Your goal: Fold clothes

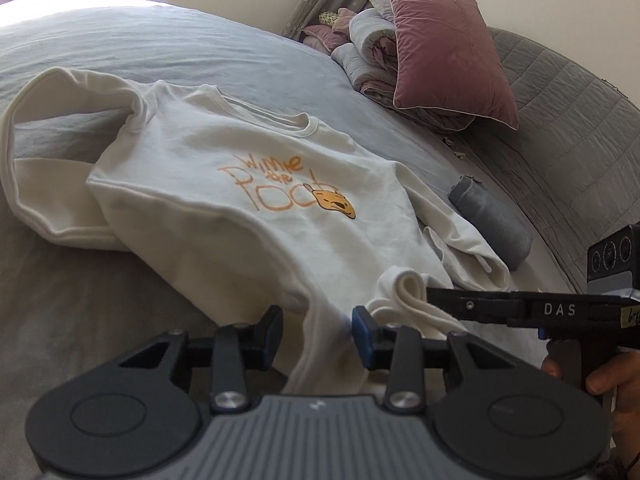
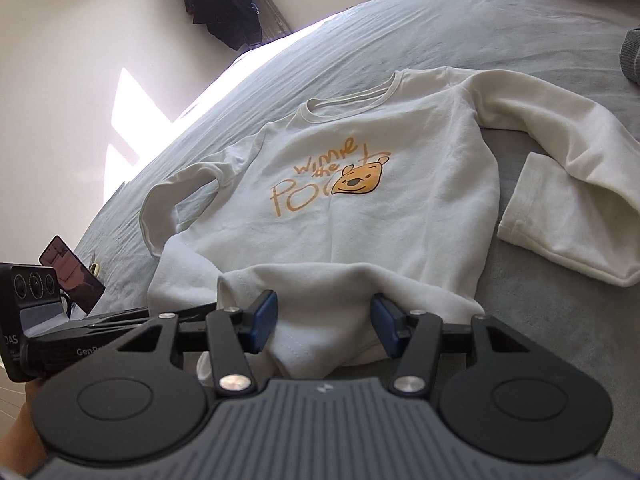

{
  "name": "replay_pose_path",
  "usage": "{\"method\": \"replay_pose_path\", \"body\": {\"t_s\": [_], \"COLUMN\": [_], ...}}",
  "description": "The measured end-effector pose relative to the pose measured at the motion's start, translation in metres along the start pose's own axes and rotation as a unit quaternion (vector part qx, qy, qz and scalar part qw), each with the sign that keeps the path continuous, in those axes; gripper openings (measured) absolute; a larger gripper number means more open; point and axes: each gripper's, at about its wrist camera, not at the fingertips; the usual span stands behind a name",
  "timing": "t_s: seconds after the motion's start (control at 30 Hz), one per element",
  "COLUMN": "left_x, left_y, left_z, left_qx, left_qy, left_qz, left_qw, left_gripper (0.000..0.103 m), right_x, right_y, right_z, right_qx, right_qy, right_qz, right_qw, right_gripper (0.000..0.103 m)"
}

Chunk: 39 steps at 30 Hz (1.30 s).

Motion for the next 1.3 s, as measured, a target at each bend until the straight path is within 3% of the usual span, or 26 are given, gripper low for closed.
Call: {"method": "replay_pose_path", "body": {"t_s": [0.13, 0.23, 0.43, 0.6, 0.77, 0.93, 1.0, 1.07, 1.17, 1.3], "left_x": [0.003, 0.007, 0.015, 0.023, 0.025, 0.024, 0.023, 0.023, 0.023, 0.018], "left_y": [0.008, 0.014, 0.024, 0.029, 0.026, 0.020, 0.018, 0.017, 0.026, 0.056], "left_z": [0.002, 0.012, 0.041, 0.052, 0.048, 0.043, 0.038, 0.034, 0.034, 0.029], "left_qx": [-0.006, 0.003, 0.026, 0.034, 0.034, 0.035, 0.037, 0.038, 0.034, 0.021], "left_qy": [-0.007, 0.015, 0.078, 0.097, 0.094, 0.109, 0.105, 0.101, 0.117, 0.079], "left_qz": [0.004, 0.022, 0.051, 0.063, 0.064, 0.063, 0.063, 0.062, 0.068, 0.056], "left_qw": [1.0000, 0.9996, 0.9953, 0.9927, 0.9929, 0.9915, 0.9918, 0.9922, 0.9903, 0.9951], "left_gripper": [0.038, 0.038, 0.035, 0.032, 0.032, 0.031, 0.029, 0.008, 0.004, 0.004], "right_x": [-0.001, 0.000, 0.005, 0.014, 0.024, 0.032, 0.033, 0.036, 0.038, 0.042], "right_y": [-0.004, 0.002, 0.020, 0.033, 0.028, 0.019, 0.017, 0.013, 0.028, 0.057], "right_z": [-0.001, 0.000, -0.013, -0.022, -0.021, -0.022, -0.021, -0.020, -0.018, -0.012], "right_qx": [0.007, 0.003, -0.032, -0.047, -0.039, -0.050, -0.056, -0.069, -0.062, -0.047], "right_qy": [-0.008, -0.020, -0.111, -0.182, -0.185, -0.205, -0.206, -0.211, -0.208, -0.196], "right_qz": [-0.002, -0.003, -0.023, -0.030, -0.015, -0.034, -0.026, -0.009, -0.004, -0.001], "right_qw": [1.000, 1.000, 0.993, 0.982, 0.982, 0.977, 0.977, 0.975, 0.976, 0.980], "right_gripper": [0.056, 0.056, 0.057, 0.057, 0.057, 0.057, 0.050, 0.020, 0.012, 0.011]}}
Point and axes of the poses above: each gripper's, at about its wrist camera, not at the fingertips, and y roughly against the way its jaws point, z to its left, x to its underside, and after that the axes turned 13 degrees about -x, right-handed
